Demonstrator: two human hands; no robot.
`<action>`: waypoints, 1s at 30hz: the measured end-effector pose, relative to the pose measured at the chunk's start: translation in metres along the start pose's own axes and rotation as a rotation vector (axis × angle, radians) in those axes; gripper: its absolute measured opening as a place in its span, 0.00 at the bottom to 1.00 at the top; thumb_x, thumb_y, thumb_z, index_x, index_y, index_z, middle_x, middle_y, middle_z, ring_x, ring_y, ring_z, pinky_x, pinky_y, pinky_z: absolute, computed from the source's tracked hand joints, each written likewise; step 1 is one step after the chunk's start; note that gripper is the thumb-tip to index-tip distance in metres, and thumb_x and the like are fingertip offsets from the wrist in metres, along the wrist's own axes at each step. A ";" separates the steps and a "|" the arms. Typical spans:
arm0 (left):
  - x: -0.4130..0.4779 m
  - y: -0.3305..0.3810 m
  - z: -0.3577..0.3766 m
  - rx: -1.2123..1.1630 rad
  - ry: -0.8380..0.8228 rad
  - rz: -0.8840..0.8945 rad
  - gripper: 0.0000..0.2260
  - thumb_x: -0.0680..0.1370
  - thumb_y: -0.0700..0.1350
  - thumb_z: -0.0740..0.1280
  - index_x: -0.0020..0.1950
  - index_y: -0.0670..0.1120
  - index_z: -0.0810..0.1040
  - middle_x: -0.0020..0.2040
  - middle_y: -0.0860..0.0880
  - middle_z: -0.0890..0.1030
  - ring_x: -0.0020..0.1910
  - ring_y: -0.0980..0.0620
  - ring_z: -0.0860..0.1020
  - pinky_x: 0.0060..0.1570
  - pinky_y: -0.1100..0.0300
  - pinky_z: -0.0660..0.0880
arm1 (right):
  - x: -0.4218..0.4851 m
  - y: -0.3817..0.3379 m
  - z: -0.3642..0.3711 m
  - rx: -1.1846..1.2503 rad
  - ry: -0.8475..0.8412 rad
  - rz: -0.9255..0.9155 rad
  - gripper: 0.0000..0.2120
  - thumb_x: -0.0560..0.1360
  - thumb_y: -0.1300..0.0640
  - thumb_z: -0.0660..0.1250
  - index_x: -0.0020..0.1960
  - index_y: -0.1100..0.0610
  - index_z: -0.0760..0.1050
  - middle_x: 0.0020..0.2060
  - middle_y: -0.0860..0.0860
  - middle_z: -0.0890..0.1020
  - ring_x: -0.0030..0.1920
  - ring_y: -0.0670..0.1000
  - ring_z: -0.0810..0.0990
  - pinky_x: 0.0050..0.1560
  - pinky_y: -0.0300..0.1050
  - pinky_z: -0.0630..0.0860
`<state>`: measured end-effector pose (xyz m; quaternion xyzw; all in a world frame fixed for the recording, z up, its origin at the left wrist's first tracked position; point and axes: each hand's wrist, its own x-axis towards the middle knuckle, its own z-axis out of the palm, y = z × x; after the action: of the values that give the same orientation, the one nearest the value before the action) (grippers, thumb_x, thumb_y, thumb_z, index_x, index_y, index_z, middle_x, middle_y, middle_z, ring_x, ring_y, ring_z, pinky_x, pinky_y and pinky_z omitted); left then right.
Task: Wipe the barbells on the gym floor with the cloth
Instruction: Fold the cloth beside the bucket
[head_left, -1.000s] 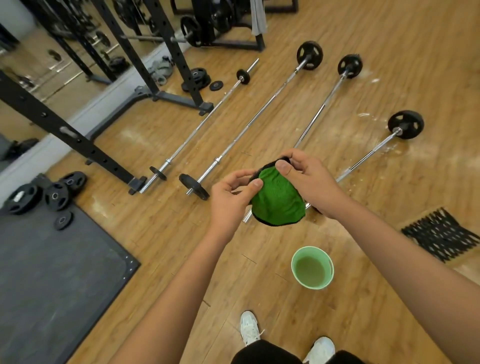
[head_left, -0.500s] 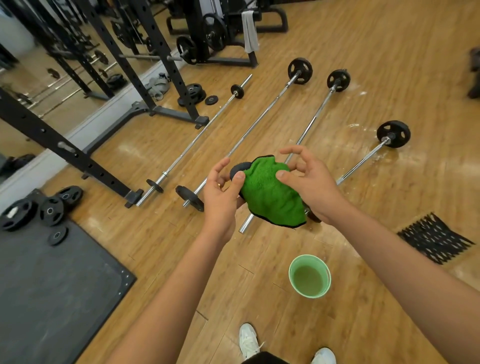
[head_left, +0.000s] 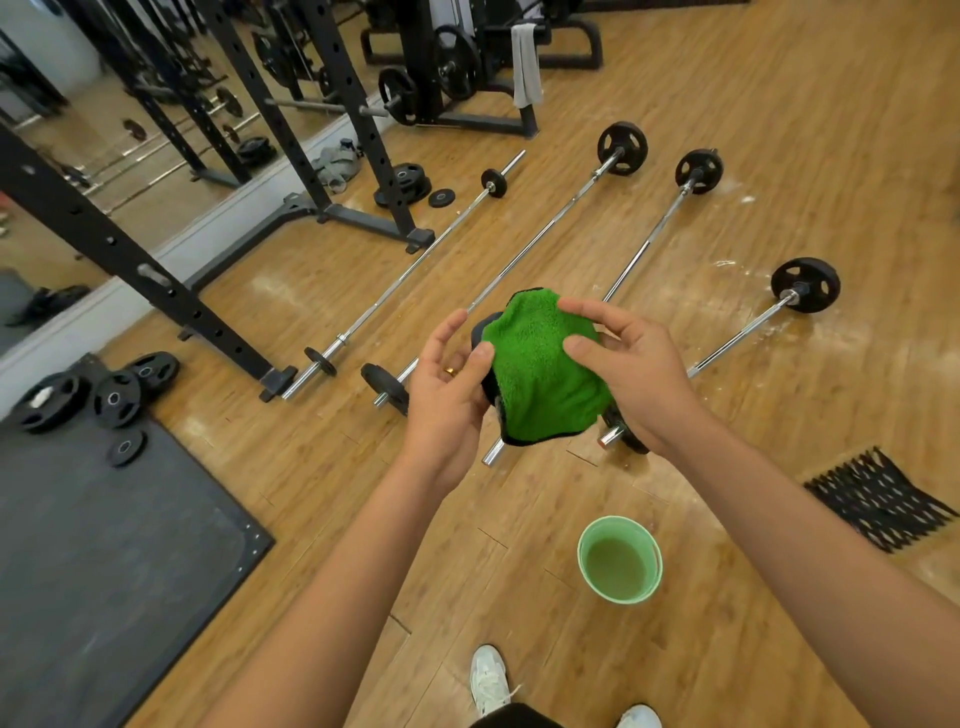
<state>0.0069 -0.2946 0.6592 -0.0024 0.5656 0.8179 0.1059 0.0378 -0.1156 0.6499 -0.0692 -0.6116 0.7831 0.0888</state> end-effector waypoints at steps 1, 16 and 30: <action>-0.001 0.001 -0.003 -0.006 -0.044 -0.038 0.23 0.80 0.34 0.66 0.74 0.47 0.69 0.53 0.44 0.82 0.48 0.51 0.82 0.46 0.59 0.80 | 0.000 -0.002 -0.001 0.024 -0.028 0.005 0.21 0.76 0.71 0.68 0.63 0.51 0.79 0.52 0.51 0.86 0.53 0.49 0.84 0.57 0.50 0.81; 0.001 0.009 -0.015 1.005 -0.096 0.433 0.11 0.82 0.41 0.66 0.64 0.49 0.80 0.53 0.62 0.81 0.52 0.66 0.77 0.51 0.71 0.70 | -0.005 -0.007 -0.012 -0.735 -0.121 -0.209 0.11 0.77 0.59 0.72 0.59 0.51 0.83 0.40 0.36 0.80 0.40 0.35 0.79 0.44 0.39 0.76; -0.001 0.015 -0.006 0.403 -0.074 -0.132 0.02 0.81 0.41 0.69 0.51 0.42 0.80 0.38 0.49 0.82 0.36 0.50 0.81 0.43 0.55 0.78 | -0.001 -0.005 0.000 -0.253 -0.007 0.077 0.06 0.79 0.54 0.70 0.54 0.55 0.78 0.47 0.55 0.85 0.49 0.56 0.85 0.53 0.59 0.82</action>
<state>0.0046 -0.3051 0.6708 0.0119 0.7119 0.6792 0.1781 0.0391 -0.1143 0.6550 -0.1006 -0.7027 0.7028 0.0472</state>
